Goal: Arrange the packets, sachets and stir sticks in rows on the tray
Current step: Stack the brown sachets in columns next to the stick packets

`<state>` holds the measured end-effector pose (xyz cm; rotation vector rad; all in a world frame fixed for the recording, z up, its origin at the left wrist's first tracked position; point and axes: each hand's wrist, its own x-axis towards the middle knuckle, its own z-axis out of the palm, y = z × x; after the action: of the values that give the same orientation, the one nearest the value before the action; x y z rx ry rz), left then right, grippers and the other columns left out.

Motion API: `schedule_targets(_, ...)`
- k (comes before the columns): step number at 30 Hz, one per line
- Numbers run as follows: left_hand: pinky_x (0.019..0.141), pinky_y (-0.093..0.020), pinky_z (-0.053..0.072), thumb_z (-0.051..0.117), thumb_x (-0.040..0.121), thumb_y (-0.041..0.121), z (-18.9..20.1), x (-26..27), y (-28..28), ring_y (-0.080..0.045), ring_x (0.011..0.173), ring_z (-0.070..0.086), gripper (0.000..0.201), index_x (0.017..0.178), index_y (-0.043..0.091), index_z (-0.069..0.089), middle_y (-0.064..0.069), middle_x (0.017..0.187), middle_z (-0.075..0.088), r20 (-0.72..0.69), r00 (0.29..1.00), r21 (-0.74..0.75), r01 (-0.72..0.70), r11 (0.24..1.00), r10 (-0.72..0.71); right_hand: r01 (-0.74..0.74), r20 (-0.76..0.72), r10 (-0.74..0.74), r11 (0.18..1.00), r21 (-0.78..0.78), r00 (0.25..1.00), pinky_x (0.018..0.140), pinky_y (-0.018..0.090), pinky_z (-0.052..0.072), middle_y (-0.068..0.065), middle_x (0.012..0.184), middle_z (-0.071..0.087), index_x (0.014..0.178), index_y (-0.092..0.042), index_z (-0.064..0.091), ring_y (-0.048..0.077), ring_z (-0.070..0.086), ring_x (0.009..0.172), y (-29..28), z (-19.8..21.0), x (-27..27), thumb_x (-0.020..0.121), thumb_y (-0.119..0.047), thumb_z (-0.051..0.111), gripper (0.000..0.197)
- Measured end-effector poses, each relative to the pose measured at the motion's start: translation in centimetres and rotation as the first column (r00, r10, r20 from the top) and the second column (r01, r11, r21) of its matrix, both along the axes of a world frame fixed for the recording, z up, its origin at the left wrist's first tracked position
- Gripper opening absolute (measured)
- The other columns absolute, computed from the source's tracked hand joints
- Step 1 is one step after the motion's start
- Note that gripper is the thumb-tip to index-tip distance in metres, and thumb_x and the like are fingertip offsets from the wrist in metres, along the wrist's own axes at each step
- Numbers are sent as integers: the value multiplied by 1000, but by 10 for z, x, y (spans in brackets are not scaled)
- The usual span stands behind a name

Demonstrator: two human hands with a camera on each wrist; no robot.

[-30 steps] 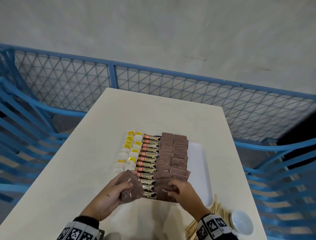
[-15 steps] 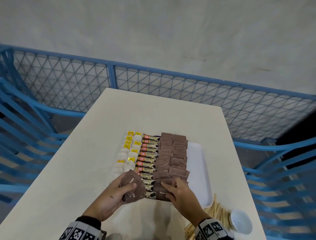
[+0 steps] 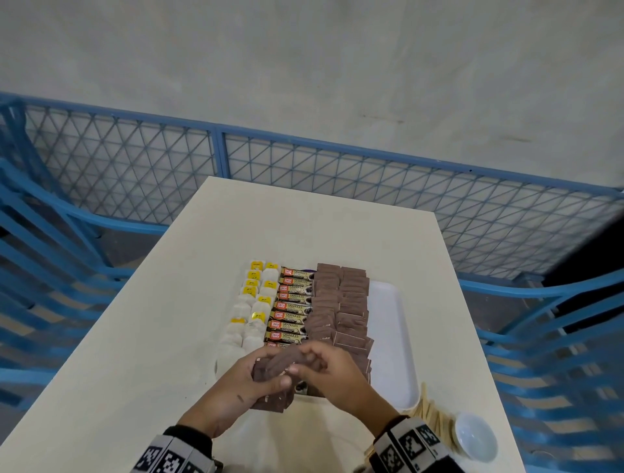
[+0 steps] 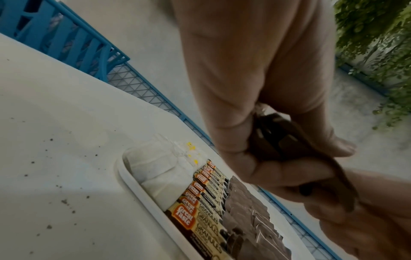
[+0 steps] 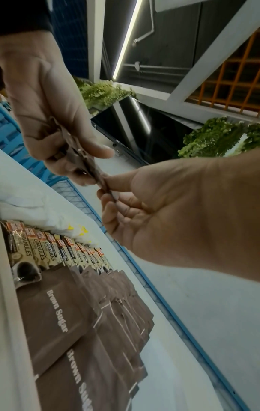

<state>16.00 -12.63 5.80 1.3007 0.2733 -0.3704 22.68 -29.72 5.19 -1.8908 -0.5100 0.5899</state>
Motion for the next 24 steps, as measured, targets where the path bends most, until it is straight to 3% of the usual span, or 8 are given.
schedule_targets(3, 79, -42, 54, 75, 76, 16, -1, -2, 1, -33, 84, 65, 47, 119, 13, 57, -19, 90, 68, -14, 999, -21, 51, 998, -51, 55, -78, -55, 998, 4, 995, 64, 22, 47, 3, 80, 62, 88, -29, 60, 6, 54, 67, -6, -2, 4, 80, -20, 72, 16)
schedule_targets(6, 85, -46, 54, 65, 71, 8, -4, -3, 2, -30, 89, 65, 50, 120, 16, 57, -18, 97, 69, -27, 998, -16, 64, 998, -64, 118, -227, -94, 988, 96, 969, 56, 20, 50, 0, 74, 62, 87, -13, 57, 5, 57, 57, -15, -1, 5, 83, -8, 67, 12)
schedule_targets(8, 88, -47, 53, 60, 70, 5, -7, -2, 3, -26, 92, 66, 50, 118, 18, 57, -14, 99, 70, -37, 998, 6, 46, 999, -46, 169, -282, -127, 977, 130, 951, 59, 23, 52, 3, 76, 64, 89, -7, 56, 10, 61, 61, -25, -1, 6, 84, -4, 65, 10)
schedule_targets(12, 83, -41, 54, 63, 69, 7, -11, -3, 6, -18, 89, 66, 50, 118, 19, 58, -5, 96, 72, -43, 999, 27, 20, 999, -19, 342, -322, -290, 932, 119, 901, 63, 22, 54, 10, 80, 66, 89, -1, 56, 17, 67, 68, -53, -9, 10, 83, 2, 63, 10)
schedule_targets(15, 77, -37, 54, 65, 69, 7, -12, -3, 6, -15, 88, 66, 50, 117, 18, 59, -3, 95, 72, -38, 999, 43, 15, 999, -14, 392, -226, -385, 920, -11, 895, 57, 17, 48, 1, 70, 63, 87, -4, 59, 11, 60, 61, -75, -20, 13, 81, -1, 67, 10)
schedule_targets(18, 76, -36, 55, 68, 75, 0, -11, -3, 6, -16, 88, 67, 47, 117, 18, 59, -5, 96, 72, -37, 999, 69, 33, 997, -31, 352, -90, -377, 912, -210, 922, 55, 13, 40, -11, 58, 56, 80, -15, 62, 8, 52, 61, -91, -33, 15, 78, -8, 72, 13)
schedule_targets(21, 68, -32, 54, 63, 83, -6, -10, -2, 5, -14, 83, 68, 38, 115, 16, 59, -4, 93, 73, -44, 999, 86, 35, 996, -31, 312, -2, -335, 879, -361, 942, 57, 13, 36, -9, 66, 52, 77, -21, 60, 6, 46, 62, -96, -43, 13, 77, -13, 73, 15)
schedule_targets(24, 65, -30, 54, 73, 74, 6, -7, -1, 4, -14, 80, 68, 43, 113, 16, 60, -2, 93, 73, -29, 1000, 102, 14, 995, -11, 288, 69, -290, 838, -463, 955, 54, 13, 33, -7, 69, 49, 70, -22, 50, 6, 42, 60, -93, -49, 11, 77, -16, 71, 23)
